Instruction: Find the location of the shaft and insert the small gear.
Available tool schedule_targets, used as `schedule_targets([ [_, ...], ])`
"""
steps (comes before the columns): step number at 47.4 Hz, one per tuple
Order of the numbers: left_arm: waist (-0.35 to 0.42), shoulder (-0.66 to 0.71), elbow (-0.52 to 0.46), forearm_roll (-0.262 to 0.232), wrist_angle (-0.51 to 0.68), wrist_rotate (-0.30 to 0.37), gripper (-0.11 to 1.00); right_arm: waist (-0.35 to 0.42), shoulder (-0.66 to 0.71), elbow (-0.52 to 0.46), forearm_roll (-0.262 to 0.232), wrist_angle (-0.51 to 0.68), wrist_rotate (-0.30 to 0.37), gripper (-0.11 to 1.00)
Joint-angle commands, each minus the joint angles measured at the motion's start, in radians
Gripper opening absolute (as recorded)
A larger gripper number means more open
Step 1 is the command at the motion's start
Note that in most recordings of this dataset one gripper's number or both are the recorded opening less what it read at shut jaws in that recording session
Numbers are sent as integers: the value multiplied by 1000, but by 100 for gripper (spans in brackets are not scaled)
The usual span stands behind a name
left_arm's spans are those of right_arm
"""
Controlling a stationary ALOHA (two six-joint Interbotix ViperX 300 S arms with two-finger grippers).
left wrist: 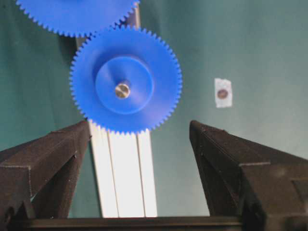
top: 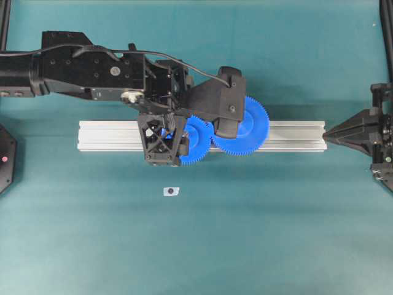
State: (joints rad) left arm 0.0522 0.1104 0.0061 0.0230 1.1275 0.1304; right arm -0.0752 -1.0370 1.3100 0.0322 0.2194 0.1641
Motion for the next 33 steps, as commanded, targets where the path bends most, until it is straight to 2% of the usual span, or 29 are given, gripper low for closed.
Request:
schedule_targets([
  [1, -3, -20, -20, 3, -5, 2, 80, -3, 6, -9, 0, -6, 8, 3],
  [33, 0, -6, -20, 3, -11, 5, 80, -3, 0, -3, 0, -6, 8, 3],
])
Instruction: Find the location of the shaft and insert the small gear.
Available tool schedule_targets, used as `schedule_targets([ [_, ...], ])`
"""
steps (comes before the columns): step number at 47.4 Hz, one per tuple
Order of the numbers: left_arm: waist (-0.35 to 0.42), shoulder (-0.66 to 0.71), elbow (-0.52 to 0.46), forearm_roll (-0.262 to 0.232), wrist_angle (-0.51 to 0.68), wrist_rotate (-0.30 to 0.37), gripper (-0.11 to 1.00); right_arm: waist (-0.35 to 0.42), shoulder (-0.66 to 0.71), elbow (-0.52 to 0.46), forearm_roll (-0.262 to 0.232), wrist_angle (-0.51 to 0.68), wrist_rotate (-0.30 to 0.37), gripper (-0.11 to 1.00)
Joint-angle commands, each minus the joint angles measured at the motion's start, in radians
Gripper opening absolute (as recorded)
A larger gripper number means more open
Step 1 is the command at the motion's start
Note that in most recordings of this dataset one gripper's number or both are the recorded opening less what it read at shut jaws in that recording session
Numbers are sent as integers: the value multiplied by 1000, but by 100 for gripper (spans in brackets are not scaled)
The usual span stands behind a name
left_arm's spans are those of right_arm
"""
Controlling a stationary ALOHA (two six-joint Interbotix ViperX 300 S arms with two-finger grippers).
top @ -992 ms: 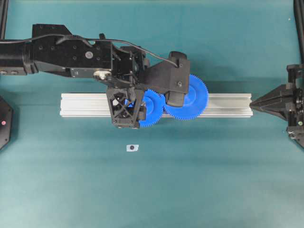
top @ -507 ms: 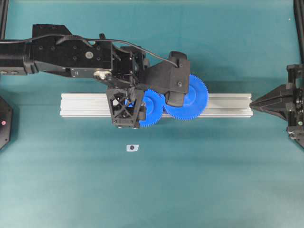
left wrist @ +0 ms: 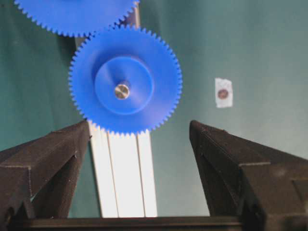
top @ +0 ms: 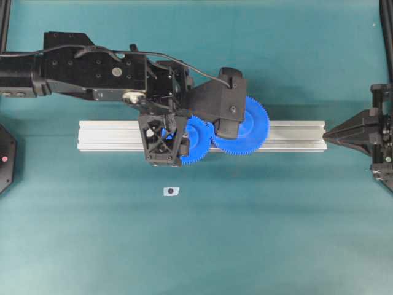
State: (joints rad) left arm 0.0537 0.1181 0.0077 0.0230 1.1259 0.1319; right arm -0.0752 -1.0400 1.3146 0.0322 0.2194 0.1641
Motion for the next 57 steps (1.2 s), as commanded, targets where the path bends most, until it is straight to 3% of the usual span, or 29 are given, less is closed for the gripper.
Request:
schedule_targets([
  [1, -2, -14, -21, 3, -11, 3, 80, -3, 2, -8, -2, -6, 8, 3],
  [21, 3, -8, -29, 3, -14, -6, 80, -3, -11, -5, 0, -5, 8, 3],
  [37, 14, -14, -32, 3, -15, -54, 80, -3, -11, 0, 0, -5, 8, 3],
  [57, 15, -12, -32, 3, -15, -51, 80, -3, -11, 2, -5, -6, 8, 3],
])
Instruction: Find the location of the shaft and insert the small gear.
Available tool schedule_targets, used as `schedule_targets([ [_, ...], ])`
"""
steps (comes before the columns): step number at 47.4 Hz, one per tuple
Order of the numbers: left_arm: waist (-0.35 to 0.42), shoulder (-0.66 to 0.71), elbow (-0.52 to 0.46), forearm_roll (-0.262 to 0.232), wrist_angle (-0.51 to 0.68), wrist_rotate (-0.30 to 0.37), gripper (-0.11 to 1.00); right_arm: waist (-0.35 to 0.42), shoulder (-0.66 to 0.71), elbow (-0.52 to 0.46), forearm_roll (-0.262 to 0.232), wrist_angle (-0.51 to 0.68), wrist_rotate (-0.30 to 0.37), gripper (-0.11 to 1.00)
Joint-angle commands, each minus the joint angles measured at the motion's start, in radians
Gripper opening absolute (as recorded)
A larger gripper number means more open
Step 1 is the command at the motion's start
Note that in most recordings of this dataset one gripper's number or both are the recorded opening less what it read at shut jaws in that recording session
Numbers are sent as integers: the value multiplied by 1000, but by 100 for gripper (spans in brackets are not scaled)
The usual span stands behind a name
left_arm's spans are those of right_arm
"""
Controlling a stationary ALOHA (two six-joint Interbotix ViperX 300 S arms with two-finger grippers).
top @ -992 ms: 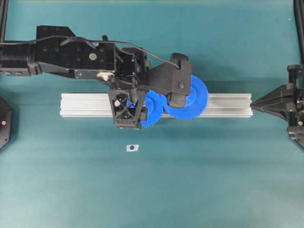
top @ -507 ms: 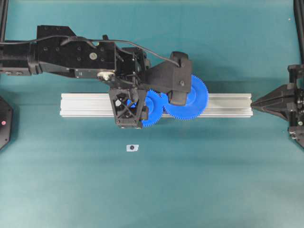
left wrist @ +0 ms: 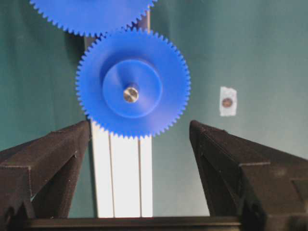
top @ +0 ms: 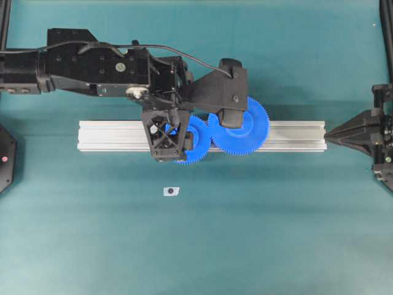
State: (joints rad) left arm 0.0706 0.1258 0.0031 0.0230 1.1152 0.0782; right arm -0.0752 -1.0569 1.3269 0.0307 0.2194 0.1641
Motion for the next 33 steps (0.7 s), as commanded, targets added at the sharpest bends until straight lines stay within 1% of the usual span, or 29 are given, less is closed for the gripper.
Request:
schedule_targets([
  [1, -2, -20, -28, 3, -5, 3, 80, -3, 6, -11, -3, -6, 8, 3],
  [33, -15, -28, -28, 3, 0, 28, 80, -5, 5, -11, -5, -6, 8, 3],
])
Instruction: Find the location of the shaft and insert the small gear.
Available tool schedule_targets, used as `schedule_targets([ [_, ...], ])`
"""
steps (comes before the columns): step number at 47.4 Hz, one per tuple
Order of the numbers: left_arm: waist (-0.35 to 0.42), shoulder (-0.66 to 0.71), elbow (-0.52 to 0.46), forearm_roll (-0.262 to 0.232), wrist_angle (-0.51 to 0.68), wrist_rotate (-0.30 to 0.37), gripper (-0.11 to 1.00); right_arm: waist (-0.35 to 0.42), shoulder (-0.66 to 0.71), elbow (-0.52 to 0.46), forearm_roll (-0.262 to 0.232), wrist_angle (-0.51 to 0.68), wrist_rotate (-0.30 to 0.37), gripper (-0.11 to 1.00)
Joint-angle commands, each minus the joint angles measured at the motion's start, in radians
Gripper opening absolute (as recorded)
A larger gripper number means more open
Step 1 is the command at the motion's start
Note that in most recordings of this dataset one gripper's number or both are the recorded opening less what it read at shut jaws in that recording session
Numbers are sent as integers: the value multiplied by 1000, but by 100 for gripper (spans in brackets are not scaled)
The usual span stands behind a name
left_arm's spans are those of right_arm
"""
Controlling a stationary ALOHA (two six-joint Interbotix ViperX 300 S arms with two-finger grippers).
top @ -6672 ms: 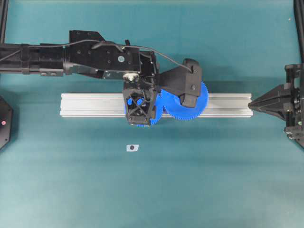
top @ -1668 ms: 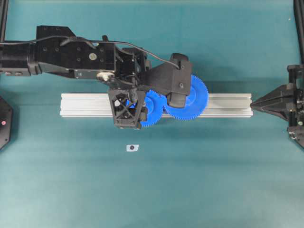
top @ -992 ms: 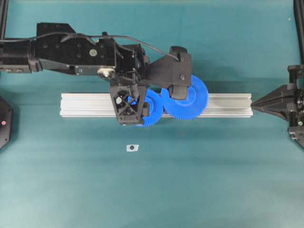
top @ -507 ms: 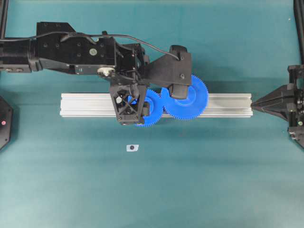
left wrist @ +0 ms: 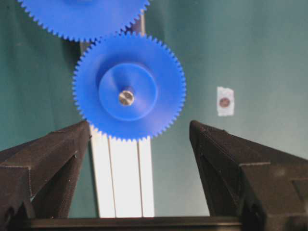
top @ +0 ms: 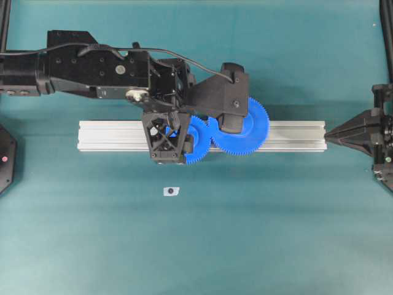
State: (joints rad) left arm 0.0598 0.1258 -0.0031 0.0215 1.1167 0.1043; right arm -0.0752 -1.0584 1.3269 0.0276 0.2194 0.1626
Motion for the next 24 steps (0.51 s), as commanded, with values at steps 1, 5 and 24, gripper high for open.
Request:
schedule_targets([
  [1, -3, -28, -21, 5, 0, 2, 80, -5, 6, -9, -2, -6, 9, 3],
  [5, -5, -28, -20, 5, 6, 3, 80, -5, 6, -11, -2, -5, 9, 3],
  [24, -5, -21, -23, 5, 26, 3, 80, -5, 6, -11, -2, -5, 9, 3],
])
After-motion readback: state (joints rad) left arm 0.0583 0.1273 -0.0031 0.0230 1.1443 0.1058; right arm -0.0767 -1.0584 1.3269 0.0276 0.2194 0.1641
